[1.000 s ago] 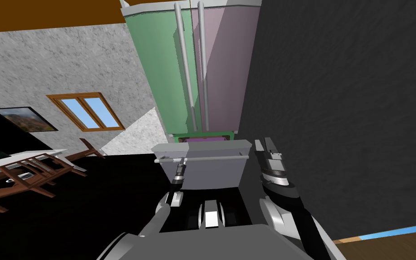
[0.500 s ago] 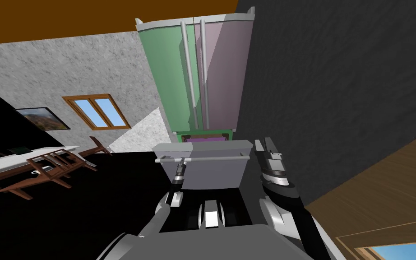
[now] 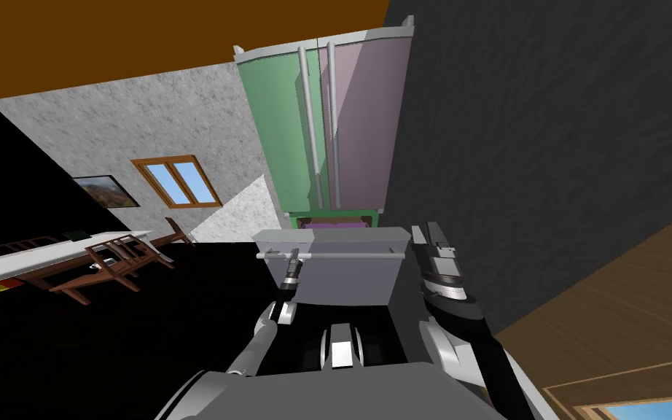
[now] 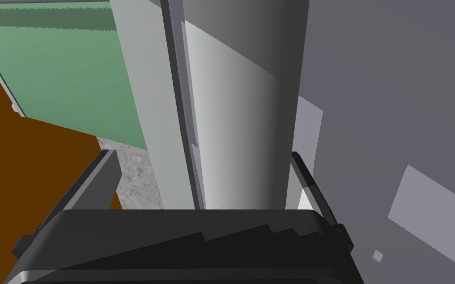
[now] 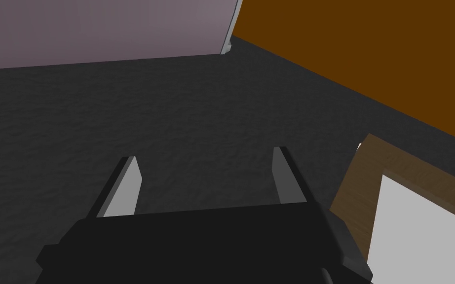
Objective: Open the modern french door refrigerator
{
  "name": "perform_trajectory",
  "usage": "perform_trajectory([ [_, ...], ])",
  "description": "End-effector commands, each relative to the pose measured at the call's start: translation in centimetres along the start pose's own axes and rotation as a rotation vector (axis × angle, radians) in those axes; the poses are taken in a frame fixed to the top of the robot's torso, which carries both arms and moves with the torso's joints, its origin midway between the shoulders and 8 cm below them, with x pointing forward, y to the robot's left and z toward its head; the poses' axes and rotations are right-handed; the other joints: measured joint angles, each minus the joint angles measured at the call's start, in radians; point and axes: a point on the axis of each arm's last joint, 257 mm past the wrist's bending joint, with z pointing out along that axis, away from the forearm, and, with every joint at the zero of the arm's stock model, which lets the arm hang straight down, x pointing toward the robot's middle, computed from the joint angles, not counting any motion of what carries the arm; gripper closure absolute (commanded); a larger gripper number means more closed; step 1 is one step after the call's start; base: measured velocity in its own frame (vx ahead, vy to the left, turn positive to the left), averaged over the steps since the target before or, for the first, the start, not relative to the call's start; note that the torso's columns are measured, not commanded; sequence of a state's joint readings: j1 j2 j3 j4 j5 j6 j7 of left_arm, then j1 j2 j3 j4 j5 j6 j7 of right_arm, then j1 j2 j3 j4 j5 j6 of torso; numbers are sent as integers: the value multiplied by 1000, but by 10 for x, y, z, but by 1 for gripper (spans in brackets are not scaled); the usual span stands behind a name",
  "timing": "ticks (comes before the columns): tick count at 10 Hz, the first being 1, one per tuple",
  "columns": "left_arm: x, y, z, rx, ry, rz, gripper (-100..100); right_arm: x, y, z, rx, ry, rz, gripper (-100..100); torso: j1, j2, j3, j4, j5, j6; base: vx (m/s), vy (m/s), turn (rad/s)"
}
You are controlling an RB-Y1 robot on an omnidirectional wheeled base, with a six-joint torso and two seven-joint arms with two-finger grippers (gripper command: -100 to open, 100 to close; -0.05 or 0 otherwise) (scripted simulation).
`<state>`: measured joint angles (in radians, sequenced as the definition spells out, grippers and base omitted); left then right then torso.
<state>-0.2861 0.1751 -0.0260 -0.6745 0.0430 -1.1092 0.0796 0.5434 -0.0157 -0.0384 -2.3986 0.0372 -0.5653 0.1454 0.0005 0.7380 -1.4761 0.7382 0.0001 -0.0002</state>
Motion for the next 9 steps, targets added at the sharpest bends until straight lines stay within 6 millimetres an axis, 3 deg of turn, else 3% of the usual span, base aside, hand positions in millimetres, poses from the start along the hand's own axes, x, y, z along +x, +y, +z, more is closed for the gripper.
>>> perform_trajectory([
  [1, 1, -6, 21, 2, 20, -17, -100, 0, 0, 0, 0, 0, 0, 0, -1, 4, 2, 2, -1, 0, -32, -37, 101],
  [7, 3, -15, 50, -2, 53, -23, -100, 0, 0, 0, 0, 0, 0, 0, -3, 12, 7, 12, -5, -2, -23, -29, 67],
  [8, 4, -4, 37, -32, 49, -27, -100, 0, 0, 0, 0, 0, 0, 0, -3, 12, 7, 12, -6, -3, 0, -13, 11],
  [9, 4, -1, 36, -41, 49, -30, 0, 0, 0, 0, 0, 0, 0, 0, -3, 11, 7, 9, -4, -2, 0, 0, 0],
])
